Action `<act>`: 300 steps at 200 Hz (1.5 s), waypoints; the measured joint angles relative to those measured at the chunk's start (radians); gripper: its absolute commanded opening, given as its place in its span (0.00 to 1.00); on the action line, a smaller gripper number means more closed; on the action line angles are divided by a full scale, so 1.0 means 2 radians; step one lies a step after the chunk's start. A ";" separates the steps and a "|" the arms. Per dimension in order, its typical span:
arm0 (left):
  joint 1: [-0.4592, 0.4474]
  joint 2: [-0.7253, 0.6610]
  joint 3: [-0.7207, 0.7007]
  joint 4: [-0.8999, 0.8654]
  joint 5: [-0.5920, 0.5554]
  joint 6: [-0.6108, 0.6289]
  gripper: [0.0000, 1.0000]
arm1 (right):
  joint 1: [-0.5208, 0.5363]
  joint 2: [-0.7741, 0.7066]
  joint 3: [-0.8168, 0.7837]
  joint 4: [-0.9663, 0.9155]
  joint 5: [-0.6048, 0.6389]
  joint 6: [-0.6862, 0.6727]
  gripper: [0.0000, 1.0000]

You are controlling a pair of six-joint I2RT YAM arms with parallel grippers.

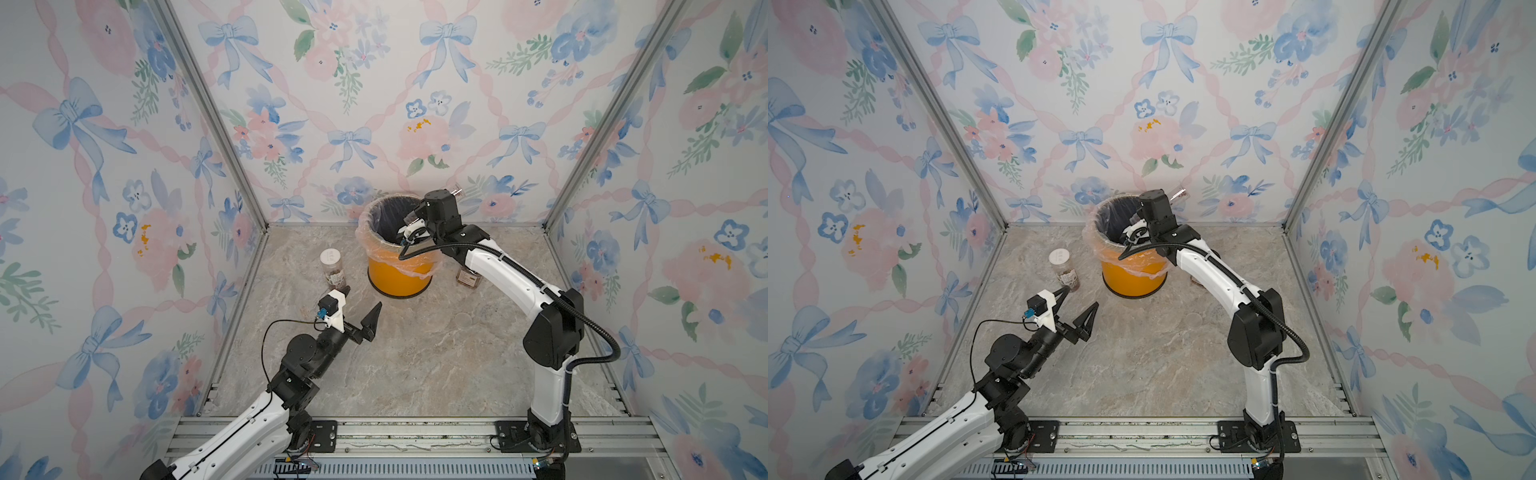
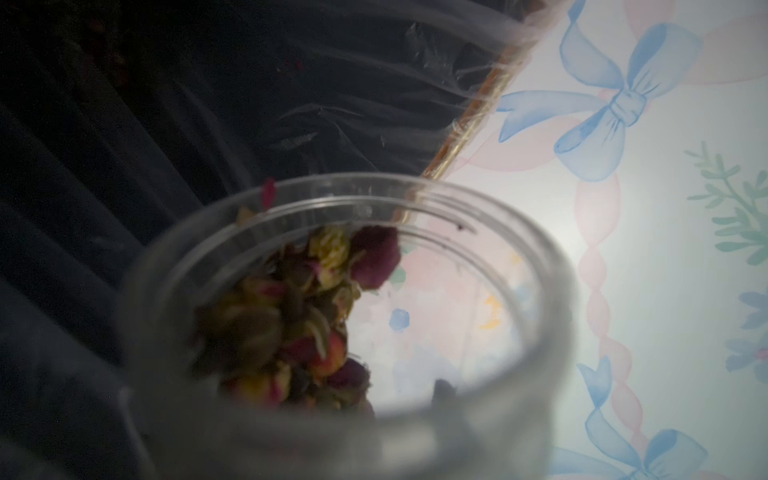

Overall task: Empty the moldy dried flower tea in the jars
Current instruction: Pour the moldy dried flower tea into the trash bin.

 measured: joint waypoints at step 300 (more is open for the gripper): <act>0.175 0.419 0.560 -0.234 0.322 -0.286 0.57 | -0.047 -0.080 0.010 -0.163 -0.240 0.470 0.54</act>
